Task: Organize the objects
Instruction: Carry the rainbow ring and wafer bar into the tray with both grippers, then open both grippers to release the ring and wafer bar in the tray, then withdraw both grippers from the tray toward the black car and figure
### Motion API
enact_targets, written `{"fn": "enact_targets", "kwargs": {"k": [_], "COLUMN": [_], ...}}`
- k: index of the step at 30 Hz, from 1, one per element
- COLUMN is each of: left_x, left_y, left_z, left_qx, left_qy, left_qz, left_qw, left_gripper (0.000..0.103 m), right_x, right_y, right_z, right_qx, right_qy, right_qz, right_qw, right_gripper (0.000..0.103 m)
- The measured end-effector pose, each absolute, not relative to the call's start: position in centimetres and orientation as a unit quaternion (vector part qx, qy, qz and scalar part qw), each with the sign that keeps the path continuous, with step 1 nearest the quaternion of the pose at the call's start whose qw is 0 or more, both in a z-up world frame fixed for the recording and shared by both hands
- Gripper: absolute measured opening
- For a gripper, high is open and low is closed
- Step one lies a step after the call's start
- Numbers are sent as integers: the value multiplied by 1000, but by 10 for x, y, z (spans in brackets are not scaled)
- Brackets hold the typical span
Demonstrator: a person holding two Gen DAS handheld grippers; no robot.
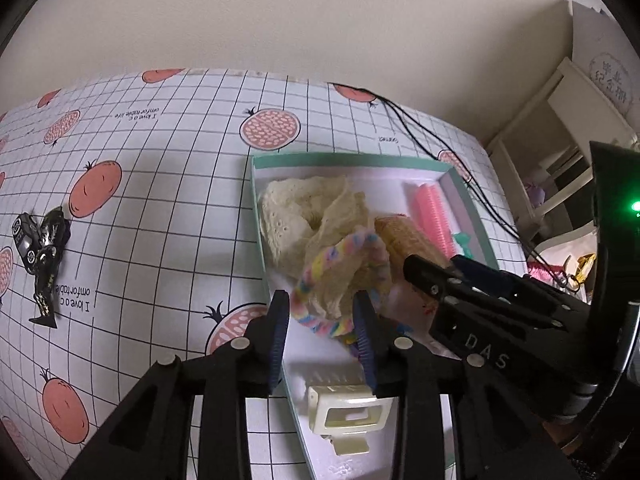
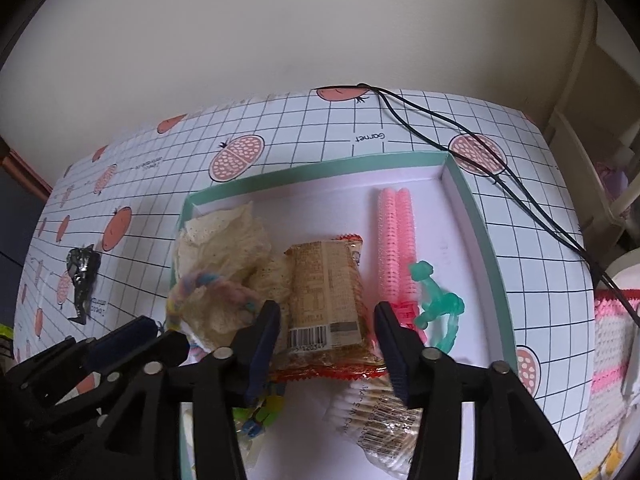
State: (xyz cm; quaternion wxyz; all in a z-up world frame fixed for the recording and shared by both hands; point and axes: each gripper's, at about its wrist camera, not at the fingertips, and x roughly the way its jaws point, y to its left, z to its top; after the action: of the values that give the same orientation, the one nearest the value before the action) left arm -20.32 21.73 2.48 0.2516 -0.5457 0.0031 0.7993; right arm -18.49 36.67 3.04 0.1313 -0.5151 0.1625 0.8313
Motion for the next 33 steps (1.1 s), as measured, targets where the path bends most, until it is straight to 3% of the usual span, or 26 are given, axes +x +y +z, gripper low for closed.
{"fn": "enact_targets", "kwargs": {"k": [13,15,18,20,22,26,29,33], "left_x": [-215,-217,-220,-222,-224,-228,-231,-235], "left_y": [193,189,185,181,176,165,157,149], "left_z": [48,48,47,46,46,44,44,44], "left_qx": [-507,-504,-502,-499,-495,-487,-480,-469], "left_qy": [-26,-28,-28,-27,-30,-38,-48,-62], "left_qz": [833,836,840,844,848,855,859,866], "left_qw": [221,214,203,195,188,176,172,163], "left_gripper": [35,43,49,60,66,79,90,103], "right_x": [-188,-189,-191,-193,-193,-196,-198,-200], "right_y": [359,358,356,355,354,352,351,351], "right_z": [54,53,51,51,51,51,49,46], "right_qx": [-494,-495,-491,-489,-486,-484,-482,-481], "right_qy": [149,148,148,150,151,151,147,146], "right_qz": [847,847,849,851,852,854,855,856], "right_qw": [126,126,124,121,121,119,121,120], "right_gripper": [57,58,66,68,78,82,100,102]}}
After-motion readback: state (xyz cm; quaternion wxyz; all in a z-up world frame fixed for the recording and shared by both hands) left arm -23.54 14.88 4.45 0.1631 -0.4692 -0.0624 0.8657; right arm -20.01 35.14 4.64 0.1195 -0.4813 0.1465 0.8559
